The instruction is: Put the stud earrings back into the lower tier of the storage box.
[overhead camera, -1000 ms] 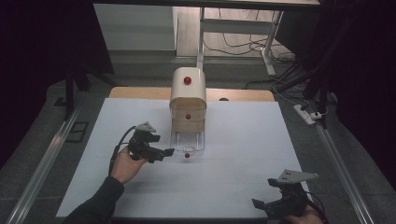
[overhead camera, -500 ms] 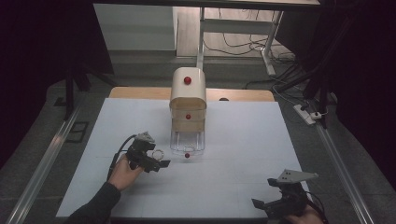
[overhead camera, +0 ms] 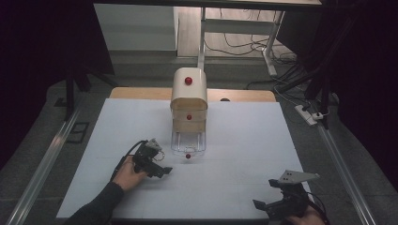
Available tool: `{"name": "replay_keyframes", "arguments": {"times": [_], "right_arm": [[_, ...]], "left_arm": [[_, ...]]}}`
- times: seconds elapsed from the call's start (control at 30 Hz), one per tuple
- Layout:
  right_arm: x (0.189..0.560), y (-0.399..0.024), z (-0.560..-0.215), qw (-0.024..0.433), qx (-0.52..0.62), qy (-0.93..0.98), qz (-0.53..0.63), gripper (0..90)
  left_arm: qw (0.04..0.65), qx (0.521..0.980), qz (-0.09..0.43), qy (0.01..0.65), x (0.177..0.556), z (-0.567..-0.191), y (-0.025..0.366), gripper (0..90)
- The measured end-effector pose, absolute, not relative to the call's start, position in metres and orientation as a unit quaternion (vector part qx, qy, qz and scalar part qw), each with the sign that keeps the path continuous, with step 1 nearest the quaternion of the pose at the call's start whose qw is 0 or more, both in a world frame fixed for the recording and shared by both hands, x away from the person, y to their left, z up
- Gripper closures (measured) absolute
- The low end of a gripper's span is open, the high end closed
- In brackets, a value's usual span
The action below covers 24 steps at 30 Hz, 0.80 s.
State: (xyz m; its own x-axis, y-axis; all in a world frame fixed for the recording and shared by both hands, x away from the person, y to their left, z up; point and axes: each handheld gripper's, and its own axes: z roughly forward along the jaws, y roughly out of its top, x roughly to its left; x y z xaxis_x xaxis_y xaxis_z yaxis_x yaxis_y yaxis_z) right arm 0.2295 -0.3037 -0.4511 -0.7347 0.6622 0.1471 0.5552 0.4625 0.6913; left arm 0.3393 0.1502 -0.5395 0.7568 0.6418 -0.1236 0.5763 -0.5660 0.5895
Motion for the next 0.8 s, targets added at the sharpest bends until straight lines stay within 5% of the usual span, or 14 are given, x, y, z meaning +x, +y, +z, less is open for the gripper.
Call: {"name": "replay_keyframes", "arguments": {"times": [0.3,0.5,0.8], "right_arm": [[0.23,-0.304,-0.451,0.071,0.356,0.854,0.374,2.6],[0.23,-0.303,-0.451,0.07,0.357,0.854,0.372,2.7],[0.229,-0.303,-0.451,0.07,0.358,0.854,0.371,3.5]], "left_arm": [[0.273,0.903,0.074,0.322,0.334,-0.536,0.141,5.5],[0.274,0.894,0.077,0.346,0.333,-0.527,0.149,48.0],[0.272,0.884,0.074,0.373,0.332,-0.526,0.149,86.2]]}}
